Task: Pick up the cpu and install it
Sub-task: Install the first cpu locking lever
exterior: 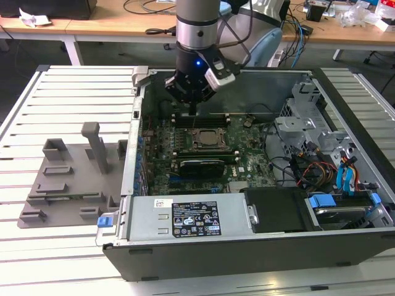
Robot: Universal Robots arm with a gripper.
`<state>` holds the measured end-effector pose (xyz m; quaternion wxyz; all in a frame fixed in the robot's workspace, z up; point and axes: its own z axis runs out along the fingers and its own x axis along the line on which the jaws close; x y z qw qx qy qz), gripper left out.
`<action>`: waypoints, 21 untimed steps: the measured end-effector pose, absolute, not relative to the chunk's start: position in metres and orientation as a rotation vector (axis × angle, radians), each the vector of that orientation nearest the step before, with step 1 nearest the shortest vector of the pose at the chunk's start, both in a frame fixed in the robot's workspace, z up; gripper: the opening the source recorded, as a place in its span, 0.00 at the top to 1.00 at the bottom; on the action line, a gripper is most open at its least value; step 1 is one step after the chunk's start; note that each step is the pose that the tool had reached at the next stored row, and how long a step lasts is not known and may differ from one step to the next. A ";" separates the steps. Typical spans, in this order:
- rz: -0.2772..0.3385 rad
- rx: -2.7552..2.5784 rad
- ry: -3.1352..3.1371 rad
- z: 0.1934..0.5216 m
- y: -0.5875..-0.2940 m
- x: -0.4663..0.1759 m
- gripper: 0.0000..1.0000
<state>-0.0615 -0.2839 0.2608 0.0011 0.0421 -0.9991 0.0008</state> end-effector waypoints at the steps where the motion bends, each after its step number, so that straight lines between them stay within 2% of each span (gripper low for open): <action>1: 0.003 0.132 -3.137 0.261 -0.284 -0.060 0.89; 21: 0.006 0.134 -3.181 0.257 -0.284 -0.050 0.89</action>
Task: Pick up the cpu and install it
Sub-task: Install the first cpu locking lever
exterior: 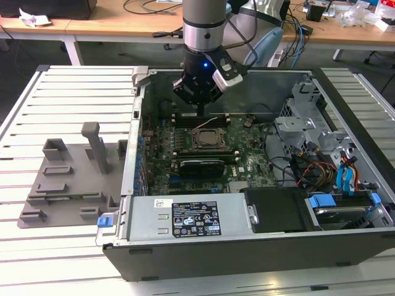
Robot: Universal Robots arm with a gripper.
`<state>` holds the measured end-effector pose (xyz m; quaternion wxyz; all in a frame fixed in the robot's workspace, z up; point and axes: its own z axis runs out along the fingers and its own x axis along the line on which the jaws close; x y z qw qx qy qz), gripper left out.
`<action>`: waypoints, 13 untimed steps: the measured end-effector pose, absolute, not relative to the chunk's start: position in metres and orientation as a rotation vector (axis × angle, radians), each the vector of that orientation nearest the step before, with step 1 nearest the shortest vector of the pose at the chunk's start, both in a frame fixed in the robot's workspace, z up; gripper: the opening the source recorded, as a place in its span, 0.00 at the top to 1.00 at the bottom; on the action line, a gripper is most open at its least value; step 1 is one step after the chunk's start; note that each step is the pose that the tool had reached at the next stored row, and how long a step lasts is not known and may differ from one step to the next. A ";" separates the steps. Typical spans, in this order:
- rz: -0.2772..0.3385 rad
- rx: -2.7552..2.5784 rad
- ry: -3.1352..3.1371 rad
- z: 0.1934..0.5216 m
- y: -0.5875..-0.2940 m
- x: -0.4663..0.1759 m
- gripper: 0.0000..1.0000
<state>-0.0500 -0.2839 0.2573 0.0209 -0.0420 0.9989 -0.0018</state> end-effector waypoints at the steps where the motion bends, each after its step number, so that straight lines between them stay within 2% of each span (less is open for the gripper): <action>1: -0.006 -0.130 3.087 0.257 -0.284 -0.050 0.89; 13: -0.009 -0.021 3.103 0.254 -0.284 -0.050 0.89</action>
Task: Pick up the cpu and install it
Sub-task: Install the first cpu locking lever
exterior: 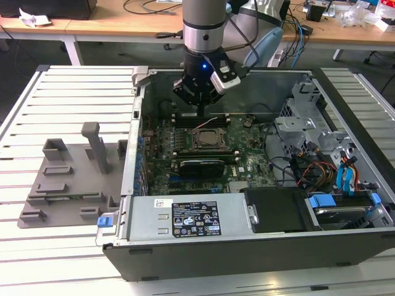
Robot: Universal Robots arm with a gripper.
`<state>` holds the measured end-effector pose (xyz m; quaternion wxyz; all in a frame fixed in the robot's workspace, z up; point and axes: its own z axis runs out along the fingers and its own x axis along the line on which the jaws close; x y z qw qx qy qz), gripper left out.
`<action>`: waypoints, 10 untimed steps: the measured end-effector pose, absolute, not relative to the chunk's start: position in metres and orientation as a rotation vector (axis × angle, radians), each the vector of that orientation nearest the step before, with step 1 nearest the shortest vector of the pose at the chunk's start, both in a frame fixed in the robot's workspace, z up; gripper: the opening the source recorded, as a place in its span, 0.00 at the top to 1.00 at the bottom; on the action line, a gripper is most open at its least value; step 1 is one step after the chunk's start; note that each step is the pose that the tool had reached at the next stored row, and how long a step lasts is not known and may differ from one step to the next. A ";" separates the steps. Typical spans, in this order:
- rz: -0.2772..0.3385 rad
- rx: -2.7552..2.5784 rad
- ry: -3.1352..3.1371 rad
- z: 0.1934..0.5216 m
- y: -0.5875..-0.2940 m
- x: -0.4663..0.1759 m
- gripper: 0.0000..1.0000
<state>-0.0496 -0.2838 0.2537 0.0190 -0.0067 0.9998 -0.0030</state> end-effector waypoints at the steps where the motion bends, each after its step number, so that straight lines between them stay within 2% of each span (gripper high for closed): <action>1: -0.009 -0.021 3.104 0.252 -0.284 -0.049 0.89; 10: -0.009 -0.021 3.105 0.240 -0.283 -0.049 0.89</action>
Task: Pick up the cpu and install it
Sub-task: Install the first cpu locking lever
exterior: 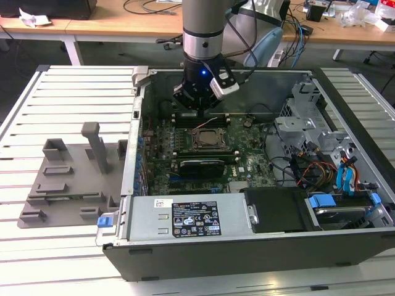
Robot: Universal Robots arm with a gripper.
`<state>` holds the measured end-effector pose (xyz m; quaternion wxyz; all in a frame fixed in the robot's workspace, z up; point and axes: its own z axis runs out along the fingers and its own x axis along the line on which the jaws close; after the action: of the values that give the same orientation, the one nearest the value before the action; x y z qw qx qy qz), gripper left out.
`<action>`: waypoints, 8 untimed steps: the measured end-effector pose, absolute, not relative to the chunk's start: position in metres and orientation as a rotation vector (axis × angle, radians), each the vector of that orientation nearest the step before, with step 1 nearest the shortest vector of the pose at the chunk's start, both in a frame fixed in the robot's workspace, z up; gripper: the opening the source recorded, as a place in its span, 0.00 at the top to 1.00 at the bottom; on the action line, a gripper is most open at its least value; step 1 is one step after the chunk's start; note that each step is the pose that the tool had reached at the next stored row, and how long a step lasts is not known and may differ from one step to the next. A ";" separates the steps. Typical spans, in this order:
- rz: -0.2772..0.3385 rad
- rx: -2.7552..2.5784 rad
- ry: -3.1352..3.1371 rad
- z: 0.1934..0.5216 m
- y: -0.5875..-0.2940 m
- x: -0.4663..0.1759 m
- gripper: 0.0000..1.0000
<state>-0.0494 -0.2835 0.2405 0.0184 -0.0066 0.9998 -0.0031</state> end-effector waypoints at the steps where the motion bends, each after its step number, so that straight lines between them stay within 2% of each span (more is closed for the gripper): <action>1: -0.009 -0.021 3.105 0.239 -0.283 -0.049 0.89; 8: -0.009 -0.021 3.105 0.226 -0.283 -0.049 0.89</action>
<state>-0.0494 -0.2835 0.2263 0.0183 -0.0066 0.9998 -0.0031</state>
